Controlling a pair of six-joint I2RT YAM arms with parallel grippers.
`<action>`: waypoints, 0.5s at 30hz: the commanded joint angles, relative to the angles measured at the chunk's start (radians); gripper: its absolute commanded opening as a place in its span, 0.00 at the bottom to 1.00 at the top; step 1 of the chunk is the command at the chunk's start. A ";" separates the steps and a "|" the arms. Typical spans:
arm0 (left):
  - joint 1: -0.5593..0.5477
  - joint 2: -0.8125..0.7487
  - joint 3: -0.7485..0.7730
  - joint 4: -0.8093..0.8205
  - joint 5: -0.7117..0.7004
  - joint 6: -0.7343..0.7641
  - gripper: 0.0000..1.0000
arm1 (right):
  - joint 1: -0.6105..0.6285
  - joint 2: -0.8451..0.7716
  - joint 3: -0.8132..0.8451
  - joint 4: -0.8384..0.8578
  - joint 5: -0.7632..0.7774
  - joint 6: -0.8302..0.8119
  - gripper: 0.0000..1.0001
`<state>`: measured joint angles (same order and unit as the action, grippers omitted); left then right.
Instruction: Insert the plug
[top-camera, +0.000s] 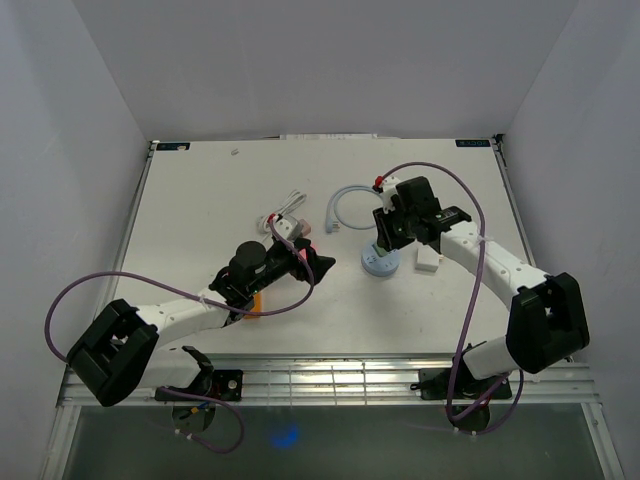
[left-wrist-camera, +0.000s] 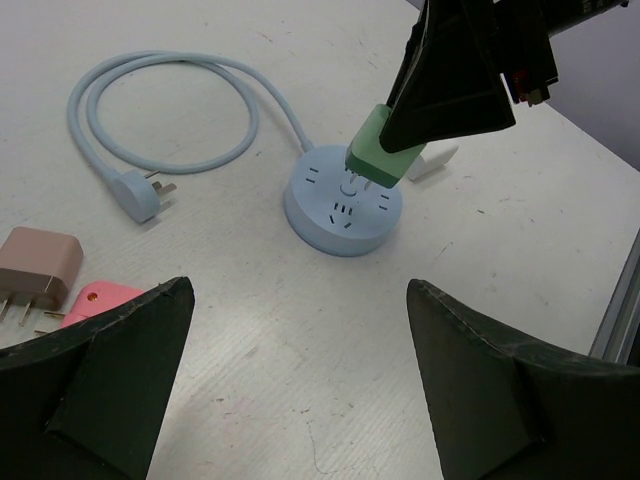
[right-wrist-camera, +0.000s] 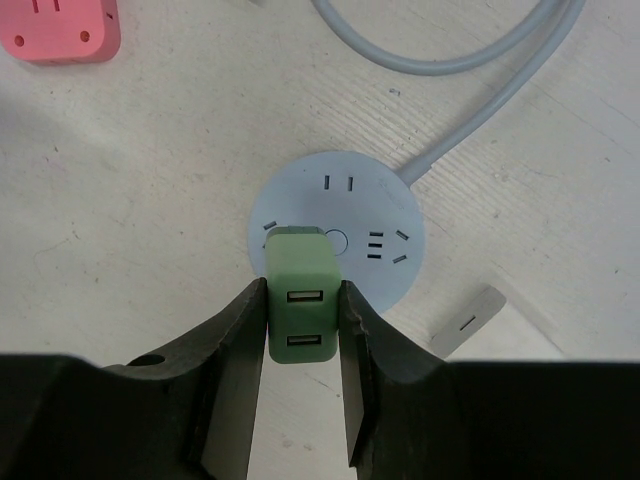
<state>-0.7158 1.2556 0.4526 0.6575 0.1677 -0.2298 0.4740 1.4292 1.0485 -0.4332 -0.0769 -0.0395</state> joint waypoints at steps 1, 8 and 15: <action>-0.001 -0.019 0.003 -0.006 -0.010 -0.006 0.98 | 0.021 0.013 0.051 -0.001 0.031 -0.043 0.08; -0.001 -0.018 0.008 -0.015 -0.010 -0.003 0.98 | 0.038 0.045 0.048 0.007 0.066 -0.048 0.08; -0.001 -0.018 0.011 -0.021 0.010 0.001 0.98 | 0.051 0.074 0.041 0.028 0.072 -0.048 0.08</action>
<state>-0.7158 1.2556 0.4526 0.6437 0.1680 -0.2295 0.5159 1.4937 1.0657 -0.4408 -0.0204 -0.0719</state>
